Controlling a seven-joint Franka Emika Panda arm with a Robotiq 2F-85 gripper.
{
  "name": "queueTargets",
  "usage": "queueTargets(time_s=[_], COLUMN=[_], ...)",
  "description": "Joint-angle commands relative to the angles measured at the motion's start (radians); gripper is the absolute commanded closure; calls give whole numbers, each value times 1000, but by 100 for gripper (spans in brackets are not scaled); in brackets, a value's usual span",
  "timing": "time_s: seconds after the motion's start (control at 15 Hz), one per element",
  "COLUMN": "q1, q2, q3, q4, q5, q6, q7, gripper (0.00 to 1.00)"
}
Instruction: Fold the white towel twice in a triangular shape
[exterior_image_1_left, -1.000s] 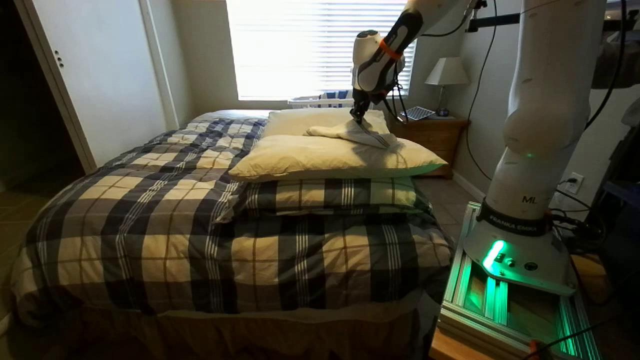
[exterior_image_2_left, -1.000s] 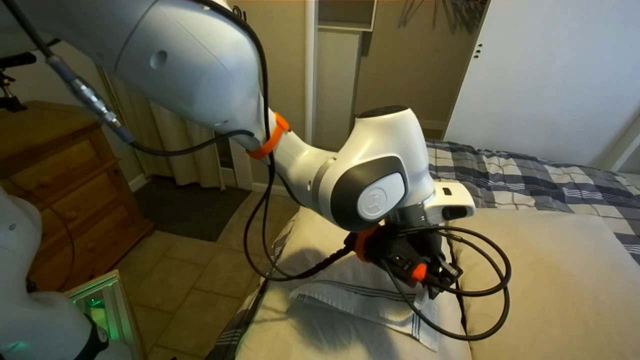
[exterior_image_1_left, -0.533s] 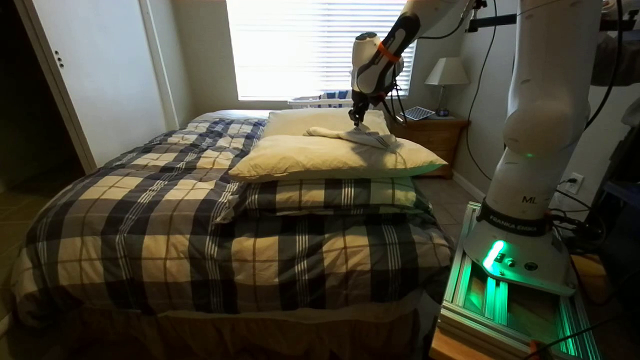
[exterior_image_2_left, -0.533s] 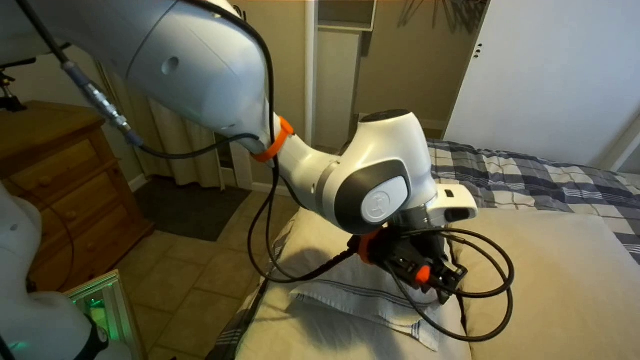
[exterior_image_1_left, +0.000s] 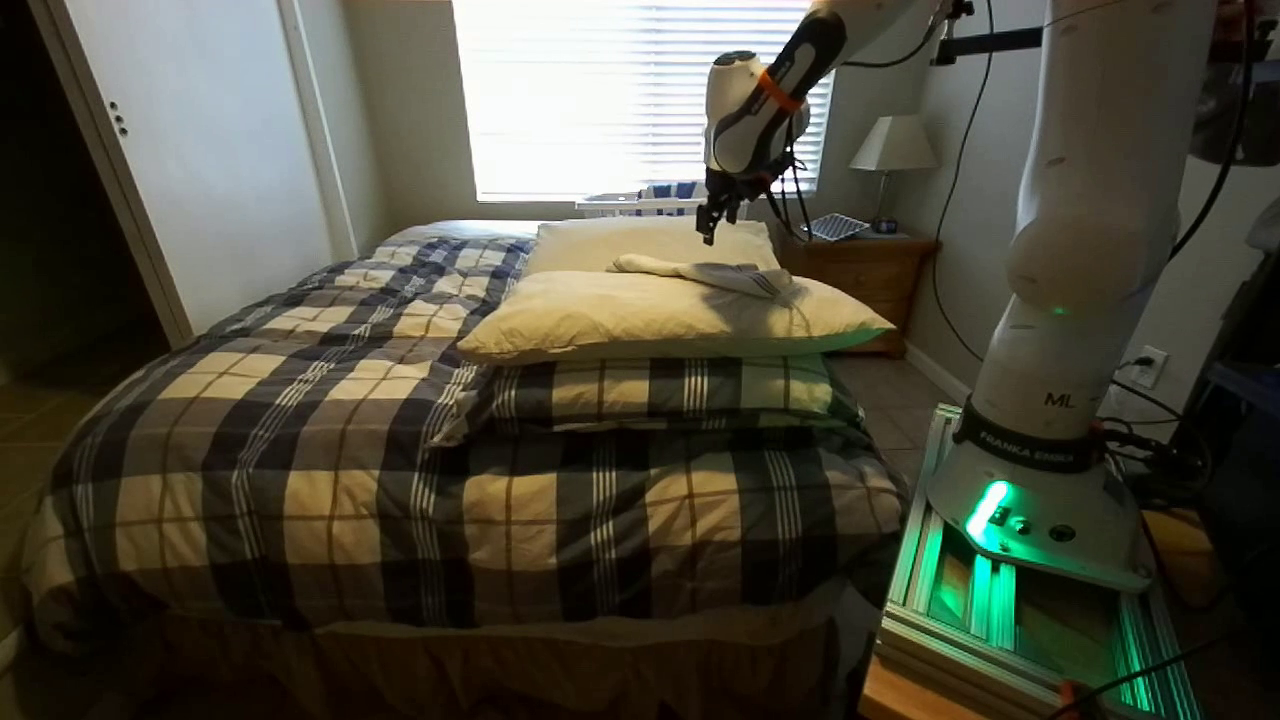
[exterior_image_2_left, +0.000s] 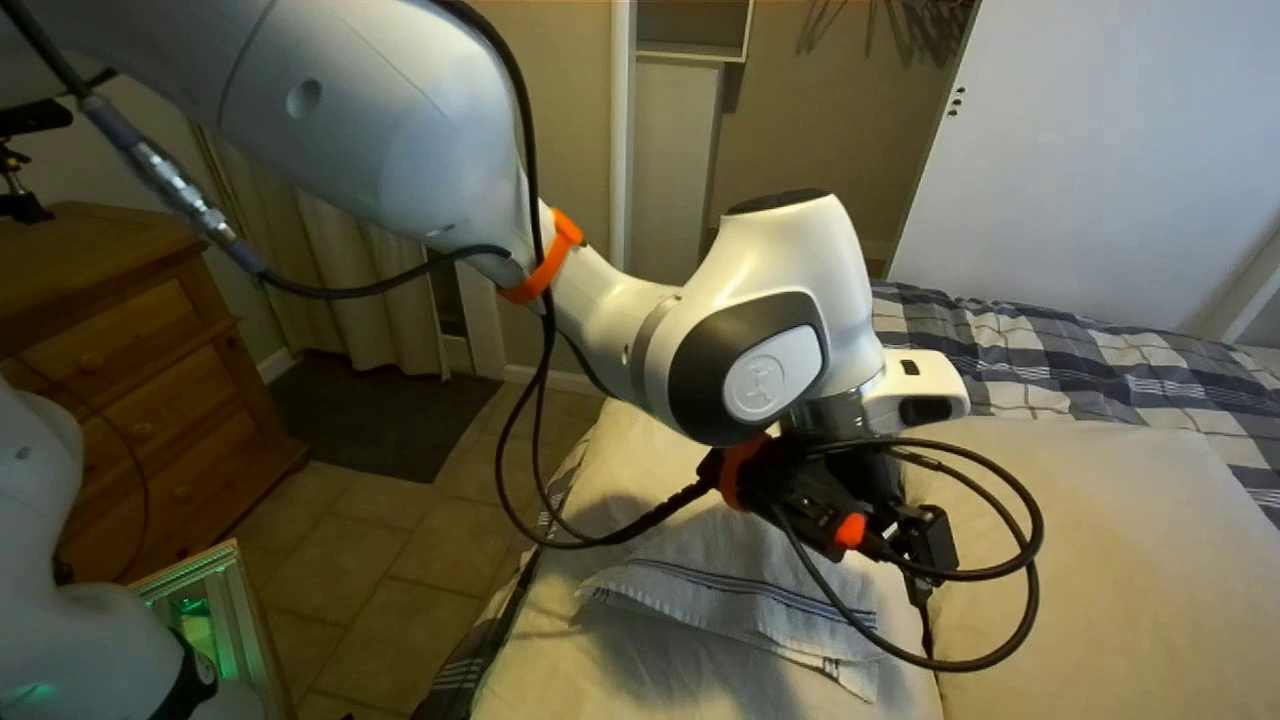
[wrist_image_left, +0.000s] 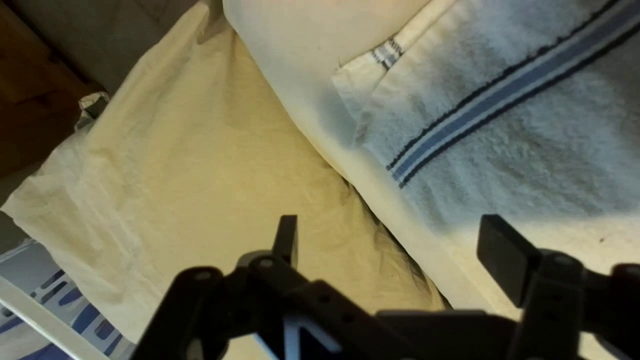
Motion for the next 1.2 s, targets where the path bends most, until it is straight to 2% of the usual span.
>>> queueTargets(time_s=[0.0, 0.2, 0.27, 0.6, 0.8, 1.13], q1=[12, 20, 20, 34, 40, 38], q2=[-98, -171, -201, -274, -299, -303], q3=[24, 53, 66, 105, 122, 131], q4=[-21, -20, -35, -96, -156, -245], q5=[67, 135, 176, 222, 234, 236], q6=[-187, -391, -439, -618, -647, -627], q7=[-2, 18, 2, 111, 166, 244], gripper=[0, 0, 0, 0, 0, 0])
